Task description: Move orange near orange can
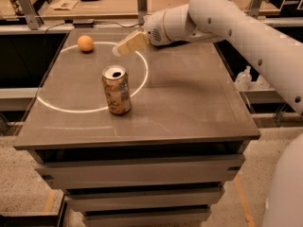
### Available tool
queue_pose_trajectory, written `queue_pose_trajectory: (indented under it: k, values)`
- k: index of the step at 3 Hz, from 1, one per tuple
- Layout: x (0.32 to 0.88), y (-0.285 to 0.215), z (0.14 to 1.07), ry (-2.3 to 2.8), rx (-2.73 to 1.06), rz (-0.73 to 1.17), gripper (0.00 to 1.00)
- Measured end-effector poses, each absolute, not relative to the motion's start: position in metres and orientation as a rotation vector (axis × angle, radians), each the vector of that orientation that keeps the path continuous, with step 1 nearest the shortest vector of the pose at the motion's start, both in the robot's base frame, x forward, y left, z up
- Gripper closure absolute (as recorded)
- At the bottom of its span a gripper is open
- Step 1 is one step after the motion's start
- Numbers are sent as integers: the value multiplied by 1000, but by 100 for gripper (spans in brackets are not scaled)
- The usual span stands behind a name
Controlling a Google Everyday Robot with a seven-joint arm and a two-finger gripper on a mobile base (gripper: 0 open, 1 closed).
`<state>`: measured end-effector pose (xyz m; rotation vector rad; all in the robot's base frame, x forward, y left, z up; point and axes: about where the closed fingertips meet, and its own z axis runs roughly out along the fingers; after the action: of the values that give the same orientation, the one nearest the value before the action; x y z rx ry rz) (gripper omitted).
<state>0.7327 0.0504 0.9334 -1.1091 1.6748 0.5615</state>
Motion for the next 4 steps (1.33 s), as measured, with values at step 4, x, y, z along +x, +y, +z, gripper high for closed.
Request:
queue_pose_trajectory:
  k: [4]
  values:
    - [776, 106, 910, 1776, -1193, 383, 0]
